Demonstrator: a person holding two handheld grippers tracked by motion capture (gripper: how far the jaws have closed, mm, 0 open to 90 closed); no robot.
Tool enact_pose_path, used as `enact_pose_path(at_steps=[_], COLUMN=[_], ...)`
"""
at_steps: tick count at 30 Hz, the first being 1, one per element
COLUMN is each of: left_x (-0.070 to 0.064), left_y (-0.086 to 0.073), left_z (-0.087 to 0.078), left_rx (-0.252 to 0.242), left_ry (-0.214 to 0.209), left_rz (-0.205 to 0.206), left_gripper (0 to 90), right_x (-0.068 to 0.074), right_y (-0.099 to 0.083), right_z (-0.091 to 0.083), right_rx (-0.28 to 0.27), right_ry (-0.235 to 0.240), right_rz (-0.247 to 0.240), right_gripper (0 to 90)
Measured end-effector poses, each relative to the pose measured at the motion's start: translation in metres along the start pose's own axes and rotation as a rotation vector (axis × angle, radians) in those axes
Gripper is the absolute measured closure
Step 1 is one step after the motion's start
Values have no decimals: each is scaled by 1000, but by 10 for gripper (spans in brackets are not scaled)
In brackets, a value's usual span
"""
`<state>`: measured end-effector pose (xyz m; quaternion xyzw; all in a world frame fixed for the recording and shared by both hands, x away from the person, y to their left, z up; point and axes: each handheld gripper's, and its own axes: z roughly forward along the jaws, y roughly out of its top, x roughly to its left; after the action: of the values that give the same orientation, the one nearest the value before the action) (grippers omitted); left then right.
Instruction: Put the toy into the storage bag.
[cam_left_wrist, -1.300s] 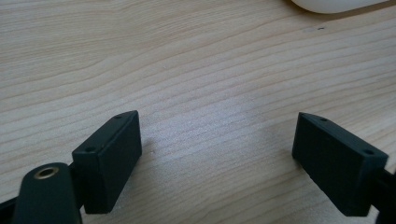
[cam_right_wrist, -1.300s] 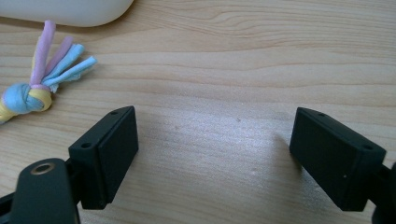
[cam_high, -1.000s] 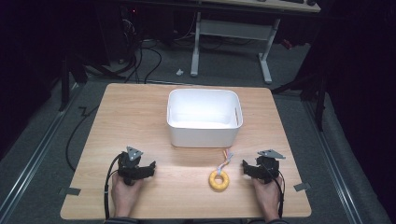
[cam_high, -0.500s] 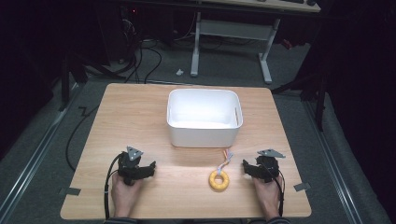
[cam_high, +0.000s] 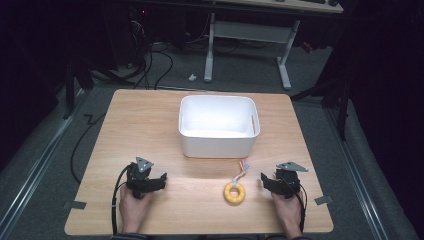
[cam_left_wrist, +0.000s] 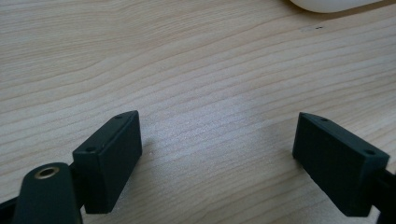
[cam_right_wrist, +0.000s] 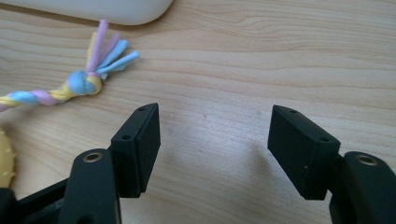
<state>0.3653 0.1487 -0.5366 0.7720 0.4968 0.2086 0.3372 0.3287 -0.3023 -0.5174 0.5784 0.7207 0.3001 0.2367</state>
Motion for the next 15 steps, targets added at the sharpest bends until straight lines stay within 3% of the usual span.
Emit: enact_pose_path(at_steps=[15], left_x=[0], left_y=[0], left_z=[0], left_rx=[0], left_ry=[0], left_rz=[0], left_gripper=[159], right_x=[19], right_y=[5], right_z=[-26], right_rx=[-35], right_ry=[141], right_rz=[-87], right_gripper=[470])
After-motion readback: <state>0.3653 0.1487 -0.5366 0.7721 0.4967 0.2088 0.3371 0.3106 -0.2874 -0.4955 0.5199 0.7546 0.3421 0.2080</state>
